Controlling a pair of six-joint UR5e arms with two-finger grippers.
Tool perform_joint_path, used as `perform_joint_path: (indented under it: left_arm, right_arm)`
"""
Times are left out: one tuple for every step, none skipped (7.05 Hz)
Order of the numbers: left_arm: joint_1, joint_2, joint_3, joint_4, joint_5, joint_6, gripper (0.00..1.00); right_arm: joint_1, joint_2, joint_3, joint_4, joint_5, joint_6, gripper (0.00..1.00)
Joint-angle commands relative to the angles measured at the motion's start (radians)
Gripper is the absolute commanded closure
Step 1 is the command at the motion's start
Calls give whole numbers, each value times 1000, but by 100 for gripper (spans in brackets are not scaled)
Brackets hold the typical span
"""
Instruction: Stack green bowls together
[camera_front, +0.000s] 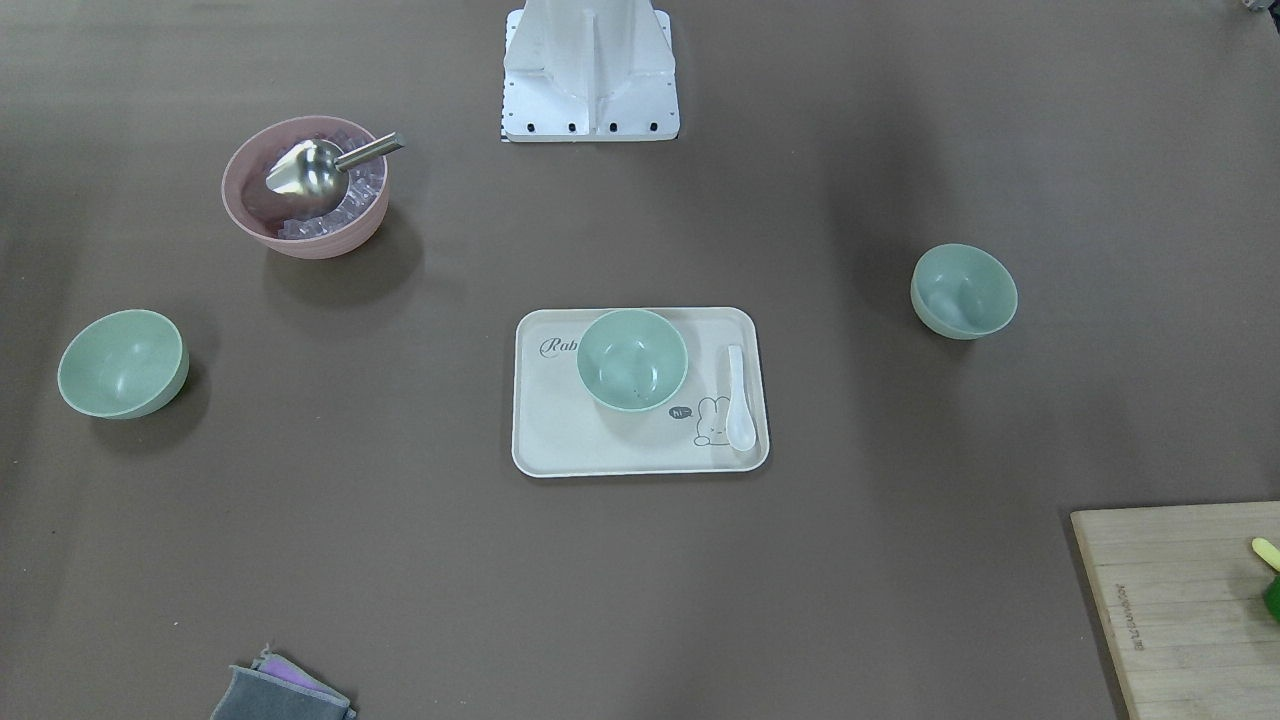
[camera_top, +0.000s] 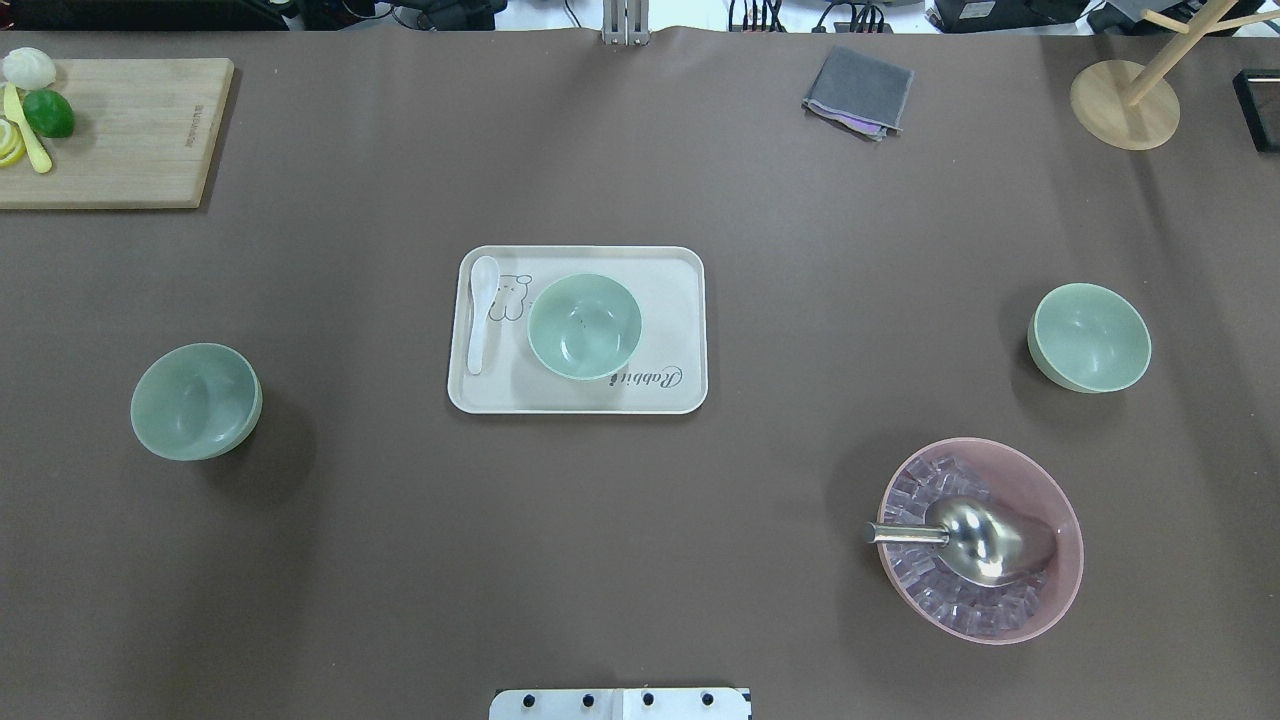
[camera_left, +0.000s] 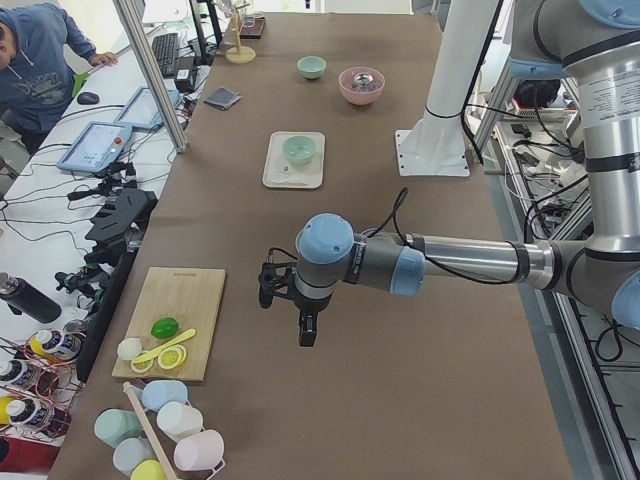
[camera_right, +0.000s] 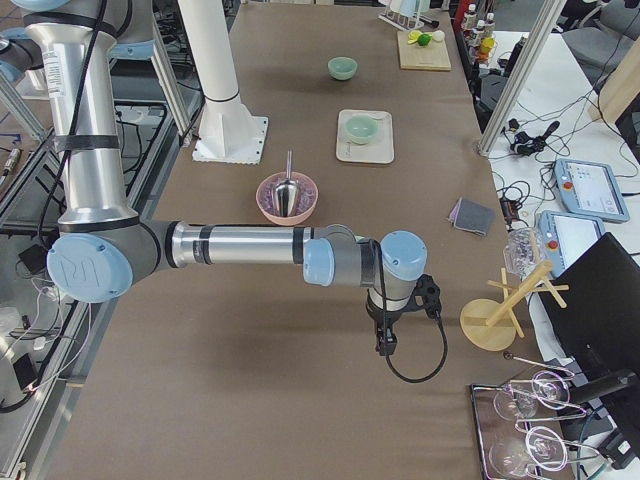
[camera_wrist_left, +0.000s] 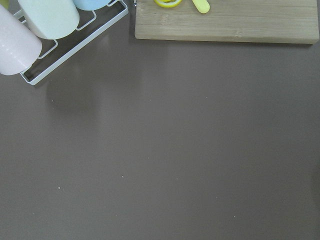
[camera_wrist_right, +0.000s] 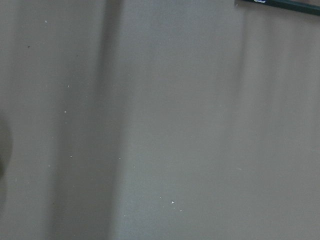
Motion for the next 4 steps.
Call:
perform_joint_path:
  left_arm:
    - [0,0,0,-2,-1,0,2]
    - [0,-2,-2,-2,4,0,2]
    - [0,0,-5,-2,4,0,2]
    - [0,-2,0,-2,7,3,2]
  right_arm:
    - [0,2,1,1,1,0,0]
    - [0,2,2,1,1,0,0]
    - [0,2,2,1,1,0,0]
    - [0,2,2,1,1,0,0]
